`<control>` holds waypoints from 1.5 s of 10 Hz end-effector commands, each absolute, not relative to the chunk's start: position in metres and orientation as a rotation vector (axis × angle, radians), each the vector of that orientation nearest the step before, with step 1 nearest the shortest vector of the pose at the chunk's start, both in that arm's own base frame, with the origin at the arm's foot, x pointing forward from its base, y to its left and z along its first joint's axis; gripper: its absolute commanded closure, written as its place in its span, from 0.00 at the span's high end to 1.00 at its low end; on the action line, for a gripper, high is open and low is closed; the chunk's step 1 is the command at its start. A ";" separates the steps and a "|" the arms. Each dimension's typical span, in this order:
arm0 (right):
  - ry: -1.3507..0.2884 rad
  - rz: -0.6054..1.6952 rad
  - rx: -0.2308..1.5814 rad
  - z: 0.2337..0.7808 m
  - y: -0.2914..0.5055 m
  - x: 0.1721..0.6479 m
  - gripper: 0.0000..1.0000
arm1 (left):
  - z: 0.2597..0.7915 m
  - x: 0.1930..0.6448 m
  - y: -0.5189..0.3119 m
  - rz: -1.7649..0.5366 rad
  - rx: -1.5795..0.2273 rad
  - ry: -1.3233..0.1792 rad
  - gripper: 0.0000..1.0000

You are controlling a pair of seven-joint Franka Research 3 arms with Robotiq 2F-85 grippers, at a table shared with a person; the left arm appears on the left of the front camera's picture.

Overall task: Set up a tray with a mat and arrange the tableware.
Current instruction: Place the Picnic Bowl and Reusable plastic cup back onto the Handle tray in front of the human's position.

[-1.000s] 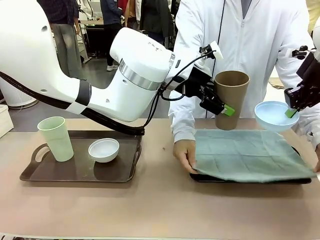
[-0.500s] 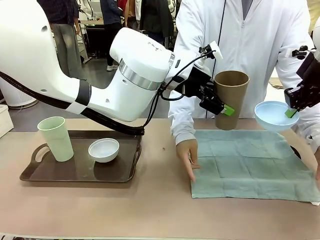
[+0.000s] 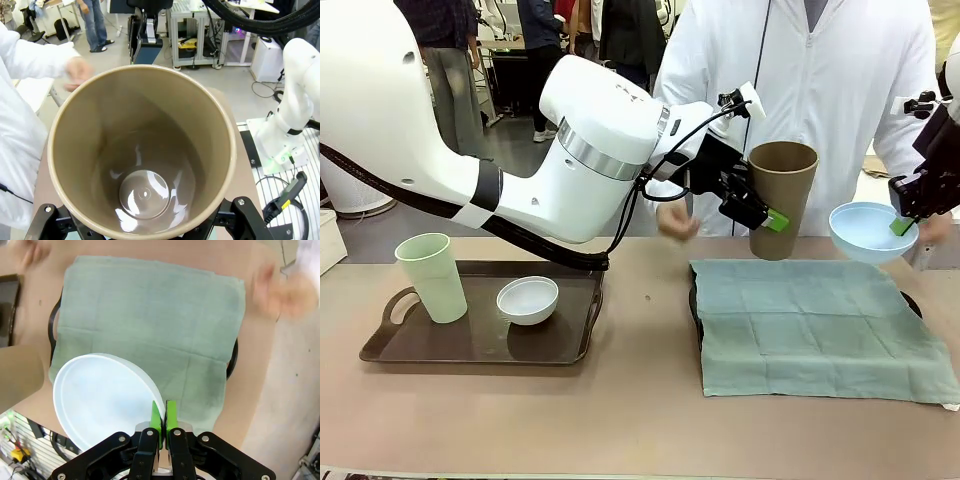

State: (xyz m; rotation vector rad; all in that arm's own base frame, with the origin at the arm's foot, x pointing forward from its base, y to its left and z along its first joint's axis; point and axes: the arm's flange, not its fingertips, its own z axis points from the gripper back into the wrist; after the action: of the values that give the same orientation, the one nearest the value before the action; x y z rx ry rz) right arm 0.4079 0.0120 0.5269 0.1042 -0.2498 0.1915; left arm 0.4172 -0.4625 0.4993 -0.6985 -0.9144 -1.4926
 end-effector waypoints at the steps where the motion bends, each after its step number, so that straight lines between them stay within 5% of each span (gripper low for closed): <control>1: -0.263 0.194 0.114 0.527 0.013 0.410 0.02 | 0.503 0.417 -0.463 -1.504 -0.703 -0.920 0.00; 14: -0.250 0.192 0.104 0.527 0.012 0.408 0.05 | 0.503 0.417 -0.463 -1.504 -0.703 -0.920 0.00; 15: -0.207 0.202 0.124 0.504 0.004 0.415 0.05 | 0.499 0.417 -0.463 -1.493 -0.699 -0.914 0.85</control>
State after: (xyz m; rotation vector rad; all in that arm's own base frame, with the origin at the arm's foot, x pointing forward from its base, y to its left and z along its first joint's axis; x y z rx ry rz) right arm 0.4086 0.0098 0.5206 0.1071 -0.2352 0.1900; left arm 0.4173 -0.4625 0.4991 -0.6987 -0.9137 -1.4925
